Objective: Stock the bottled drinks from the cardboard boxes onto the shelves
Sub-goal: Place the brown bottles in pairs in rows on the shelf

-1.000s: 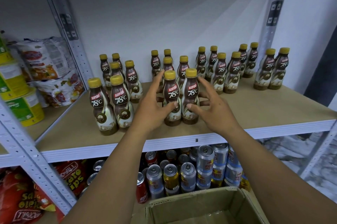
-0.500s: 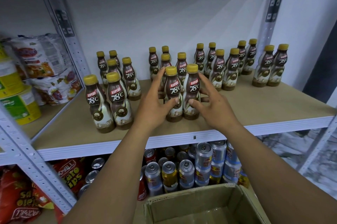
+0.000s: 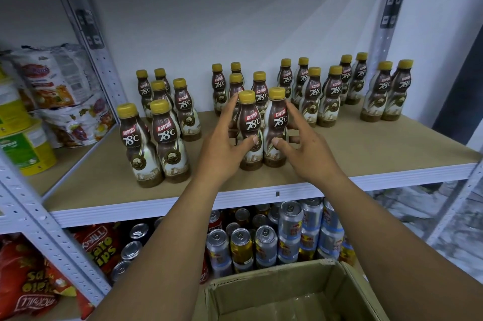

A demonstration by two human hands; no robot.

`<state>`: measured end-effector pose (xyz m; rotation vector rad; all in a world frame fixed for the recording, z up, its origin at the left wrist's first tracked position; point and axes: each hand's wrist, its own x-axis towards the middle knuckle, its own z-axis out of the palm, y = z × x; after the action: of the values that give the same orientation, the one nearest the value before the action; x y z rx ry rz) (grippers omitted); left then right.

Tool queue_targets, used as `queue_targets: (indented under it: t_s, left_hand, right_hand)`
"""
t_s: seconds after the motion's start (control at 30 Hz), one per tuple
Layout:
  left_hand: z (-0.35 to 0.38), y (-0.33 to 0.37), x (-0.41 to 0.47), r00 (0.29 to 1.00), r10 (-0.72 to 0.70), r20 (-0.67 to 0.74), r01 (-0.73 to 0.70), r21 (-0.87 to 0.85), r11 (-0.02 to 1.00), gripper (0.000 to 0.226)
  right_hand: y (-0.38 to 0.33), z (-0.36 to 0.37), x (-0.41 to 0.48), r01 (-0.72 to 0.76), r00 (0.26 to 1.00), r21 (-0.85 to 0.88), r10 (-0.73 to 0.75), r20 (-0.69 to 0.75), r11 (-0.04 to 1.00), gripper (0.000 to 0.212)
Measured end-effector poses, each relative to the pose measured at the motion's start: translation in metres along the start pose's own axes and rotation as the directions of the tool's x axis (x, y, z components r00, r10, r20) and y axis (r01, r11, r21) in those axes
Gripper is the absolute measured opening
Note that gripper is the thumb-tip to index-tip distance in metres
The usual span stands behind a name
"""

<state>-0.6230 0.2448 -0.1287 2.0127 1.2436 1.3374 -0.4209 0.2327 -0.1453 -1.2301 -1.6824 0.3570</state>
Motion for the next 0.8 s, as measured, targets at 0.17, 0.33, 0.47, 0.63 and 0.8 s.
queue_targets:
  t_s: [0.17,0.33,0.47,0.63,0.8]
  left_hand:
    - [0.001,0.000,0.000,1.000,0.000,0.003,0.000,0.009,1.000,0.096]
    - [0.001,0.000,-0.001,1.000,0.013,0.013,-0.013,-0.002,1.000,0.096]
    - [0.001,0.000,0.000,1.000,0.017,0.025,-0.016,-0.010,1.000,0.097]
    - [0.001,-0.002,0.001,0.999,0.023,0.029,-0.022,-0.006,1.000,0.097]
    - [0.001,0.002,0.001,0.999,0.024,0.026,-0.024,-0.030,0.999,0.097]
  right_hand:
    - [0.001,-0.001,0.001,-0.017,1.000,0.026,0.017,0.004,1.000,0.082]
    - [-0.001,-0.004,0.002,-0.015,1.000,0.019,0.015,0.013,1.000,0.083]
    - [-0.003,-0.009,-0.002,-0.017,1.000,0.022,0.017,0.009,1.000,0.079]
    - [-0.003,-0.013,-0.003,-0.019,1.000,0.022,0.019,0.003,1.000,0.078]
    - [0.001,-0.011,0.000,-0.032,0.999,0.010,0.032,0.015,0.999,0.081]
